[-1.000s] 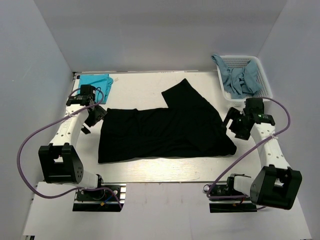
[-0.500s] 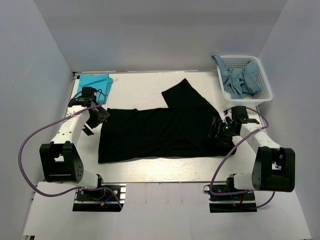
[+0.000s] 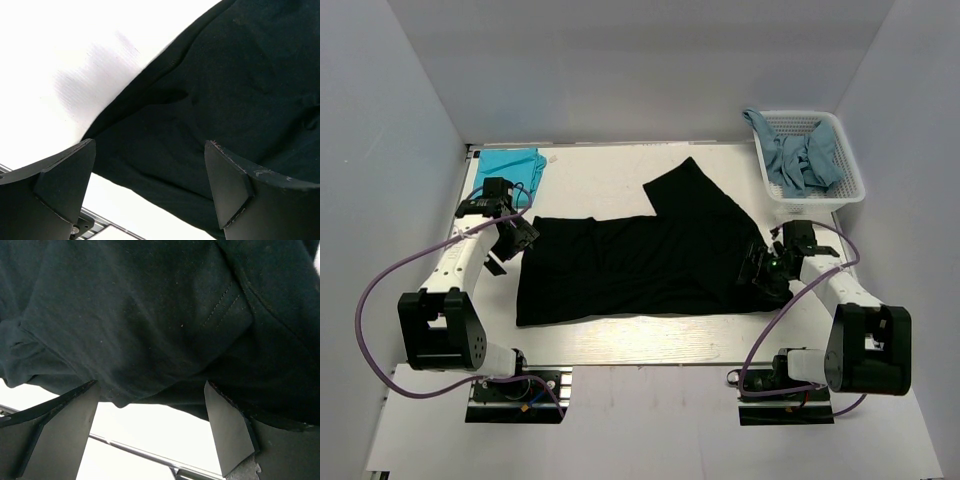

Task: Fold and stack the t-shirts
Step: Fold the flattened tshirt in 1/3 of the way

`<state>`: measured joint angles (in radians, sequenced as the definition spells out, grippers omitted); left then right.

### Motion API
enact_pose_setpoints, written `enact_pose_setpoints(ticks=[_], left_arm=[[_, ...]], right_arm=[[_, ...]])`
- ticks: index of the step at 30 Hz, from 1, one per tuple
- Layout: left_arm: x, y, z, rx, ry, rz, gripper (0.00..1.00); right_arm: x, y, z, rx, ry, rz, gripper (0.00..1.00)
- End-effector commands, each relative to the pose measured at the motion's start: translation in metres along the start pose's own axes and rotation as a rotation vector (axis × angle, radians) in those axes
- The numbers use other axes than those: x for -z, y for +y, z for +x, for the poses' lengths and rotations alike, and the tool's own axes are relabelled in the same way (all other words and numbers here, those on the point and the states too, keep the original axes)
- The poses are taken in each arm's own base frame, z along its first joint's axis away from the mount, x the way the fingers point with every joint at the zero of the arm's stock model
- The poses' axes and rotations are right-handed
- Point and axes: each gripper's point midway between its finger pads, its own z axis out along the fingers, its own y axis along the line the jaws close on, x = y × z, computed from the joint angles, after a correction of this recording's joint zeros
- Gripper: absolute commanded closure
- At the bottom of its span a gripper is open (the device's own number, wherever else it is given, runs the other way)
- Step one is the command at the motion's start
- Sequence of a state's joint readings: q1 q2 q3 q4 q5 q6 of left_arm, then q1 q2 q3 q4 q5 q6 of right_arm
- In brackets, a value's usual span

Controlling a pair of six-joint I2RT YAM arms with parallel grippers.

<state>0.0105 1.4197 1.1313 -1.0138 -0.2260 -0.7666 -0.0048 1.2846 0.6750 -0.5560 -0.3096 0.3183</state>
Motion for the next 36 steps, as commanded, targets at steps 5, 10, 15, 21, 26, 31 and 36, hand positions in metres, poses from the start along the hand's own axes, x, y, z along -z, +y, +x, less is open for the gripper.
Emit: enact_pose_setpoints(ticks=[5,10,15,21,26,31,36], left_arm=[[0.009,0.001,-0.004,0.005,-0.039,0.036,0.00],[0.008,-0.002,-0.001,0.005,-0.026,0.052,0.00],[0.006,-0.003,0.001,0.014,-0.020,0.058,0.00],[0.004,-0.007,0.003,0.015,-0.012,0.079,0.00],[0.002,-0.010,0.003,0.024,-0.005,0.085,0.00],[0.002,-0.012,0.001,0.025,-0.011,0.091,0.00],[0.002,-0.015,0.001,0.027,-0.011,0.104,0.00]], right_arm=[[-0.010,0.038,-0.030,0.040,-0.096,-0.157,0.10],[-0.002,0.053,-0.053,0.070,-0.151,-0.176,0.10],[-0.003,0.064,-0.064,0.086,-0.153,-0.204,0.11],[0.001,0.093,-0.081,0.082,-0.169,-0.299,0.11],[-0.005,0.121,-0.099,0.075,-0.175,-0.369,0.11],[-0.015,0.127,-0.120,-0.075,-0.179,-0.298,0.10],[-0.013,0.135,-0.152,-0.121,-0.225,-0.197,0.10]])
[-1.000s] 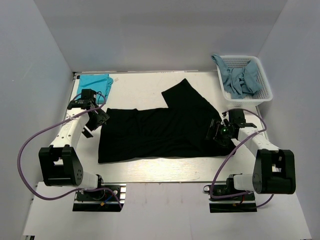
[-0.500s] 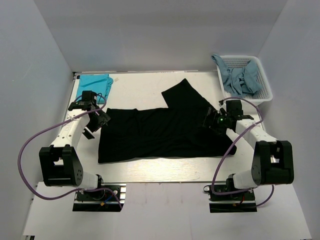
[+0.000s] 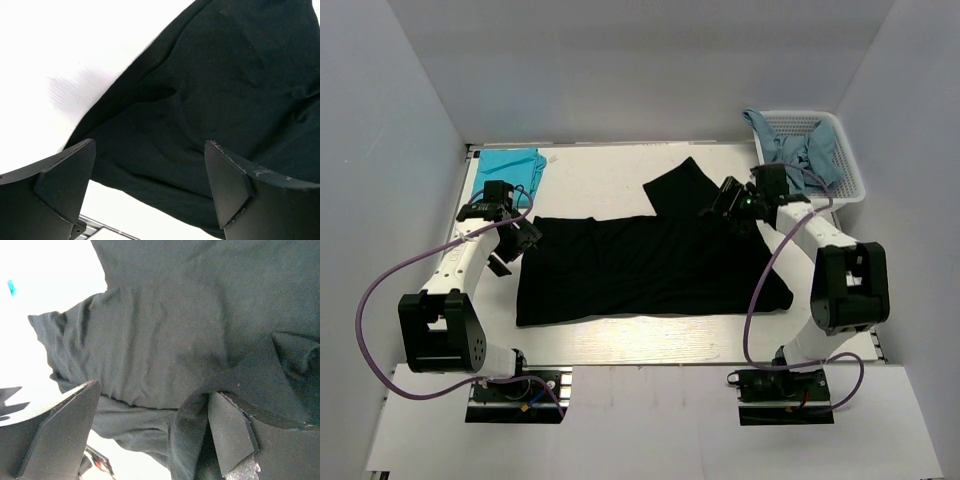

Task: Fold and stack the t-shirts
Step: Fold the flattened tshirt in 1/3 of the way, then grap the side of the flattened tshirt furthest away from the robot with both arms

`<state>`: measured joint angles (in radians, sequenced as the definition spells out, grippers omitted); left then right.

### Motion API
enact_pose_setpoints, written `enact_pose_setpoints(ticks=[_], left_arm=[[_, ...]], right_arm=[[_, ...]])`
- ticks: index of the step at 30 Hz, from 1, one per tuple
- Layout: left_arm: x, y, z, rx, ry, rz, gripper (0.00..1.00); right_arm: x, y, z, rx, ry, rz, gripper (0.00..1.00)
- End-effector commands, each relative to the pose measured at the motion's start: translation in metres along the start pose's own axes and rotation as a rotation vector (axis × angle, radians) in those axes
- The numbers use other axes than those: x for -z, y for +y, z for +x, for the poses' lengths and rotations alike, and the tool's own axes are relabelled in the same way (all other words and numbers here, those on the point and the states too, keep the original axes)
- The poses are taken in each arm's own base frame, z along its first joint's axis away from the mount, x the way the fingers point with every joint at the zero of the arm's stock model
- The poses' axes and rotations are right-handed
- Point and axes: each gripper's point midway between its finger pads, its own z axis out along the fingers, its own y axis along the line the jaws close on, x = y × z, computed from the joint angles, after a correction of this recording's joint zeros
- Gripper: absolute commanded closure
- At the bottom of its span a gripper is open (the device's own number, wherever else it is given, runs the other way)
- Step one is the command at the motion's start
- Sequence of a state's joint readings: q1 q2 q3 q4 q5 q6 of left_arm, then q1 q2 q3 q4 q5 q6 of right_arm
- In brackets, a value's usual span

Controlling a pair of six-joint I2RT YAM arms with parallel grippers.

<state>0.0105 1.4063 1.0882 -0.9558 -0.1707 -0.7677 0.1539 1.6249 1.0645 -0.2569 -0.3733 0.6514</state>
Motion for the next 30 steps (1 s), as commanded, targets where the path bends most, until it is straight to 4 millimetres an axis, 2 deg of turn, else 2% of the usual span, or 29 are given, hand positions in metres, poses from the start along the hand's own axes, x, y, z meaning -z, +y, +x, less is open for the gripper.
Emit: enact_pose_setpoints(ticks=[1,2,3,4,5,6,7,9,10,12,16,18,19,21,22,23,24,25,27,30], left_arm=[[0.004,-0.006,-0.005,0.017,-0.023,0.038,0.00],[0.006,-0.008,-0.008,0.019,-0.029,0.044,0.00],[0.006,-0.008,-0.008,0.019,-0.029,0.044,0.00],[0.004,-0.008,-0.007,0.017,-0.021,0.037,0.00],[0.004,-0.008,-0.007,0.017,-0.021,0.037,0.00],[0.004,-0.008,-0.007,0.017,-0.021,0.037,0.00],[0.004,-0.009,-0.005,0.017,-0.013,0.046,0.00],[0.001,-0.011,-0.006,0.017,-0.013,0.046,0.00],[0.002,-0.012,-0.005,0.016,-0.007,0.052,0.00],[0.004,-0.013,-0.007,0.009,-0.013,0.059,0.00],[0.002,-0.014,-0.006,0.007,0.000,0.059,0.00],[0.002,-0.013,-0.005,-0.004,-0.007,0.065,0.00],[0.002,-0.013,-0.005,-0.004,-0.007,0.065,0.00],[0.002,-0.015,-0.006,-0.024,-0.009,0.078,0.00],[0.002,-0.015,-0.006,-0.024,-0.009,0.078,0.00],[0.002,-0.018,-0.006,-0.035,-0.009,0.094,0.00],[0.002,-0.018,-0.006,-0.035,-0.009,0.094,0.00],[0.002,-0.018,-0.006,-0.035,-0.009,0.094,0.00],[0.003,-0.019,-0.005,-0.045,-0.003,0.101,0.00],[0.000,-0.022,-0.007,-0.068,0.002,0.108,0.00]], right_arm=[[0.008,0.025,-0.042,-0.027,-0.096,0.065,0.10],[-0.002,0.014,-0.037,-0.021,-0.052,0.111,0.10],[-0.004,0.017,-0.036,0.008,-0.038,0.126,0.10],[-0.003,0.027,-0.049,0.045,-0.052,0.137,0.10],[-0.008,0.014,-0.045,0.063,-0.014,0.189,0.10],[-0.015,0.011,-0.044,0.118,0.010,0.197,0.10],[-0.011,0.033,-0.057,0.183,-0.003,0.159,0.10],[-0.025,0.022,-0.052,0.244,0.044,0.207,0.10],[-0.027,0.029,-0.055,0.271,0.046,0.201,0.10],[-0.032,0.024,-0.050,0.312,0.087,0.227,0.10],[-0.026,0.019,-0.041,0.377,0.091,0.258,0.10],[-0.014,0.029,-0.049,0.421,0.027,0.226,0.10],[0.001,0.027,-0.038,0.429,0.016,0.222,0.10],[0.006,0.020,-0.030,0.446,0.000,0.212,0.10],[0.020,0.020,-0.022,0.445,-0.016,0.202,0.10],[0.022,0.018,-0.018,0.450,-0.023,0.191,0.10],[0.020,0.006,-0.005,0.440,0.002,0.199,0.10],[0.028,0.002,0.004,0.430,-0.006,0.200,0.10],[0.030,-0.009,0.017,0.418,0.008,0.205,0.10],[0.025,-0.026,0.028,0.421,0.043,0.236,0.10]])
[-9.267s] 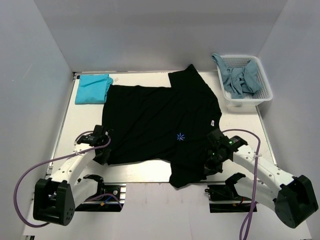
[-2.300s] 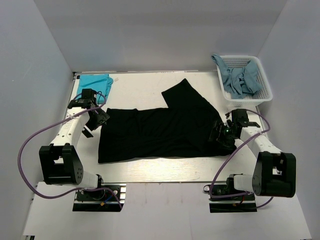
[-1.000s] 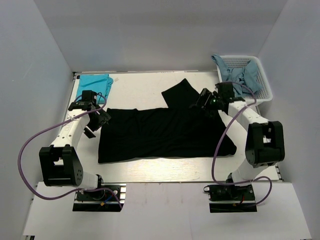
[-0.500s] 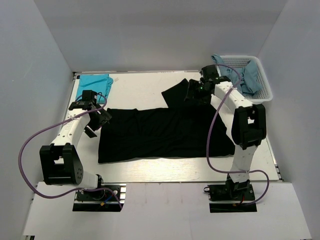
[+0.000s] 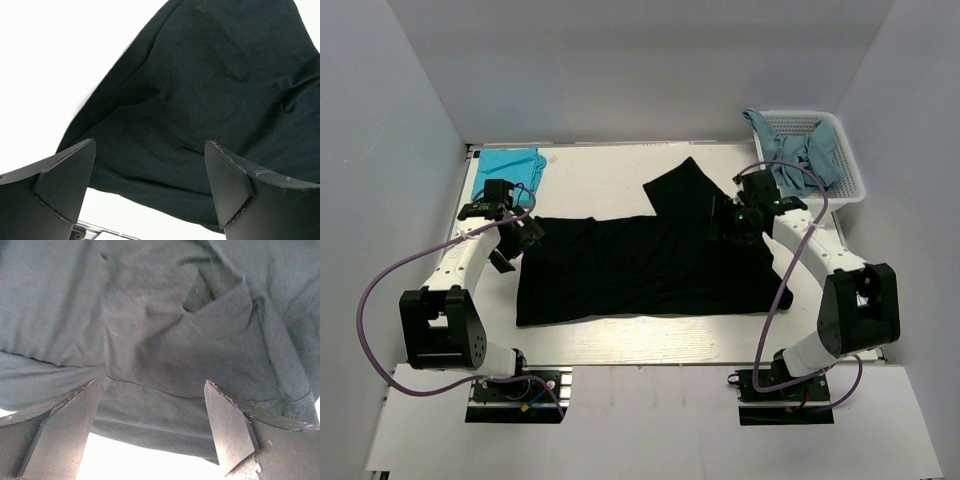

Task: Fold and stack the t-shirts
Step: Grap the side of the flattened tshirt furthest away from the robot with both arms

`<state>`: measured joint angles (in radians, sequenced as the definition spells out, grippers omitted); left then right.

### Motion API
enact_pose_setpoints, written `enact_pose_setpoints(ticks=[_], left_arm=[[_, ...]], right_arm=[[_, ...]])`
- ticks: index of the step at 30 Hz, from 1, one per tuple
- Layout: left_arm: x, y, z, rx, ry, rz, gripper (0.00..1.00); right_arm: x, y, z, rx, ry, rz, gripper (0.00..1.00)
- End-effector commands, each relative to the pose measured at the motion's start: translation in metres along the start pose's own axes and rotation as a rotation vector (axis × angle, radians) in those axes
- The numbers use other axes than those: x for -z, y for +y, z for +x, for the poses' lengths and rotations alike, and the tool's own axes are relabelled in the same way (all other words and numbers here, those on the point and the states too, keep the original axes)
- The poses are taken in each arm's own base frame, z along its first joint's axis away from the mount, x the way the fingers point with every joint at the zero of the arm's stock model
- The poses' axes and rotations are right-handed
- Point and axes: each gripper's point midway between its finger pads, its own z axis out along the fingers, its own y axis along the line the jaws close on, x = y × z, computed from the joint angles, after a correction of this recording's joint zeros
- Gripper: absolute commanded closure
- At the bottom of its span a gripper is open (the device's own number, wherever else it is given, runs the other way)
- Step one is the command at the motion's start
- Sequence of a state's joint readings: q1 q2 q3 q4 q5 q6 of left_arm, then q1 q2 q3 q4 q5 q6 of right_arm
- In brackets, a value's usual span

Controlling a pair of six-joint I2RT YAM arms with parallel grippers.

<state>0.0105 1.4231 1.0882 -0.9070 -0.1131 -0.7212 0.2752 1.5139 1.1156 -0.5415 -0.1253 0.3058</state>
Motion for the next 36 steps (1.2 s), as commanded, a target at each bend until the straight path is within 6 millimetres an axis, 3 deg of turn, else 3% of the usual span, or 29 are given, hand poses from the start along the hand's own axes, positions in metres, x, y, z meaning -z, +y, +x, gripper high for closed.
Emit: enact_pose_setpoints(ticks=[1,2,3,4,5,7,8,10,11,12,13,14,15,17,21,25,29,35,36], left_arm=[[0.000,-0.008,-0.006,-0.028,-0.005,0.036,0.00],[0.002,-0.012,-0.010,-0.026,-0.019,0.048,0.00],[-0.001,-0.011,-0.009,-0.037,-0.011,0.041,0.00],[0.001,-0.014,-0.013,-0.035,-0.021,0.049,0.00],[-0.003,-0.015,-0.013,-0.036,-0.017,0.047,0.00],[0.000,-0.022,-0.019,-0.047,-0.024,0.063,0.00],[-0.003,-0.024,-0.023,-0.057,-0.029,0.067,0.00],[-0.007,-0.029,-0.031,-0.065,-0.043,0.066,0.00],[-0.009,-0.034,-0.036,-0.063,-0.055,0.076,0.00],[-0.010,-0.037,-0.040,-0.073,-0.064,0.082,0.00],[-0.019,-0.038,-0.038,-0.075,-0.048,0.070,0.00],[-0.023,-0.043,-0.044,-0.073,-0.060,0.080,0.00],[-0.026,-0.044,-0.048,-0.083,-0.069,0.074,0.00],[-0.042,-0.044,-0.052,-0.095,-0.058,0.038,0.00],[-0.068,-0.049,-0.062,-0.118,-0.071,0.012,0.06],[-0.091,-0.050,-0.066,-0.129,-0.069,-0.021,0.19],[-0.106,-0.057,-0.077,-0.130,-0.075,-0.043,0.32],[-0.121,-0.063,-0.081,-0.133,-0.058,-0.056,0.63],[-0.124,-0.060,-0.080,-0.135,-0.057,-0.072,0.64]], right_arm=[[-0.013,-0.006,0.001,0.026,-0.010,0.010,0.10],[-0.021,-0.007,0.003,0.020,0.009,0.005,0.10],[-0.024,-0.007,-0.003,0.023,-0.006,0.005,0.10],[-0.027,-0.003,-0.024,0.035,-0.072,-0.012,0.10],[-0.043,-0.007,-0.024,0.025,-0.050,0.001,0.10],[-0.035,0.014,-0.083,0.039,-0.176,-0.039,0.10],[-0.057,0.014,-0.094,0.027,-0.157,-0.047,0.10],[-0.075,0.017,-0.108,0.029,-0.156,-0.053,0.10],[-0.064,0.028,-0.149,0.039,-0.244,-0.066,0.10],[-0.088,0.021,-0.148,0.023,-0.211,-0.044,0.10],[-0.091,0.019,-0.155,0.018,-0.213,-0.032,0.10],[-0.076,0.027,-0.185,0.024,-0.265,-0.040,0.10],[-0.096,0.025,-0.180,0.033,-0.228,-0.036,0.10],[-0.091,0.036,-0.196,0.052,-0.255,-0.065,0.10],[-0.104,0.039,-0.218,0.084,-0.314,-0.074,0.10],[-0.134,0.027,-0.248,0.094,-0.365,-0.014,0.10],[-0.159,0.027,-0.264,0.104,-0.393,-0.024,0.10],[-0.188,0.029,-0.259,0.127,-0.407,-0.062,0.10],[-0.187,0.029,-0.262,0.133,-0.415,-0.061,0.10]])
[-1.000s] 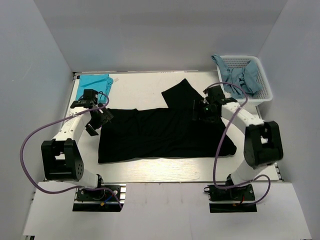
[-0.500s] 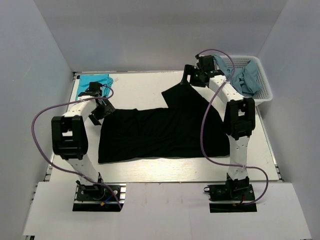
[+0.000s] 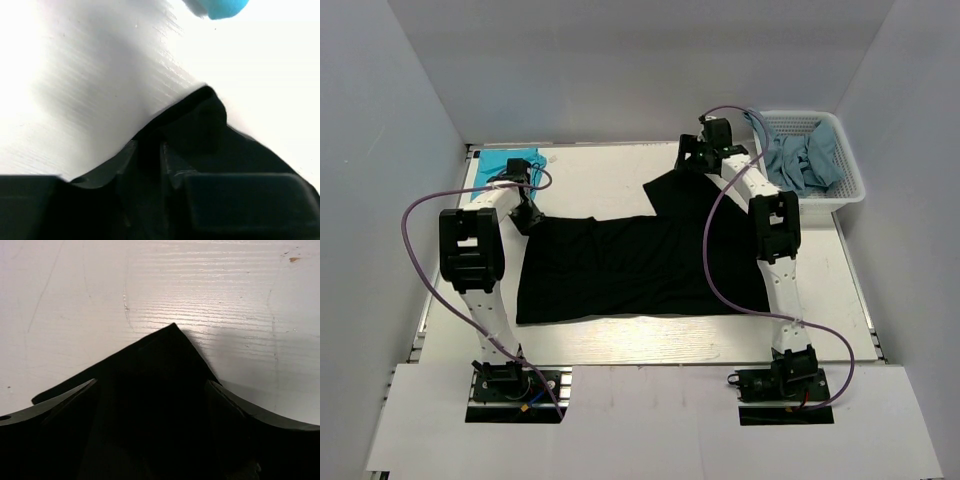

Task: Fold and stack the t-shirts
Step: Grap the side of the flattened tshirt furthest away from the robot with both arms

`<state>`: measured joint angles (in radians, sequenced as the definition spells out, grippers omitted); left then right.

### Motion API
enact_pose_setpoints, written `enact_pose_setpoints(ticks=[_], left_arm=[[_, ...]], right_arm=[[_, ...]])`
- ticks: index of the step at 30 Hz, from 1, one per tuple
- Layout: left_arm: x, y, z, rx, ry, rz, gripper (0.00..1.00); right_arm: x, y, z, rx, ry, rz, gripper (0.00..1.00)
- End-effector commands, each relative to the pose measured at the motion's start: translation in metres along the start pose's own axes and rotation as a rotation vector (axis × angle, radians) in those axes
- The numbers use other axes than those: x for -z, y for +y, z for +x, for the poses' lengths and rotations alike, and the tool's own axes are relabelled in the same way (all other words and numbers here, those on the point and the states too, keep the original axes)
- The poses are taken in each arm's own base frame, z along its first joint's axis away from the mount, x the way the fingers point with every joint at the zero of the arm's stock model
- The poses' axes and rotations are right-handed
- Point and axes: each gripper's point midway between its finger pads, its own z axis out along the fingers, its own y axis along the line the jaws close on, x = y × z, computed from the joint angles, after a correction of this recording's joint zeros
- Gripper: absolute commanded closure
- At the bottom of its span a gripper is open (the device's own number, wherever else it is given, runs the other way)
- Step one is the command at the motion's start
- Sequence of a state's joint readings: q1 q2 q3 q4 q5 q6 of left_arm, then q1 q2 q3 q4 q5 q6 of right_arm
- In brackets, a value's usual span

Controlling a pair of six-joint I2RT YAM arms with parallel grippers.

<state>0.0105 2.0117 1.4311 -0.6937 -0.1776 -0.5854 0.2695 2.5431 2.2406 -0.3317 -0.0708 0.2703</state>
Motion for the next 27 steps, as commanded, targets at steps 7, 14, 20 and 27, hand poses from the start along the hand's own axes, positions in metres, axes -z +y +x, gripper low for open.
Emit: enact_pose_setpoints(ticks=[7,14,20,27], left_arm=[[0.000,0.020,-0.017,0.054,-0.064,-0.106,1.00],[0.009,0.029,-0.028,0.076,-0.088,-0.042,1.00],[0.000,0.012,-0.028,0.052,-0.054,0.033,1.00],[-0.005,0.015,-0.027,0.048,-0.040,0.031,1.00]], right_arm=[[-0.019,0.007,-0.022,0.040,-0.107,-0.047,0.10],[-0.030,0.012,-0.018,0.020,-0.121,-0.096,0.10],[-0.048,0.018,-0.008,-0.028,-0.120,-0.139,0.19],[-0.042,0.027,-0.019,-0.008,-0.161,-0.158,1.00]])
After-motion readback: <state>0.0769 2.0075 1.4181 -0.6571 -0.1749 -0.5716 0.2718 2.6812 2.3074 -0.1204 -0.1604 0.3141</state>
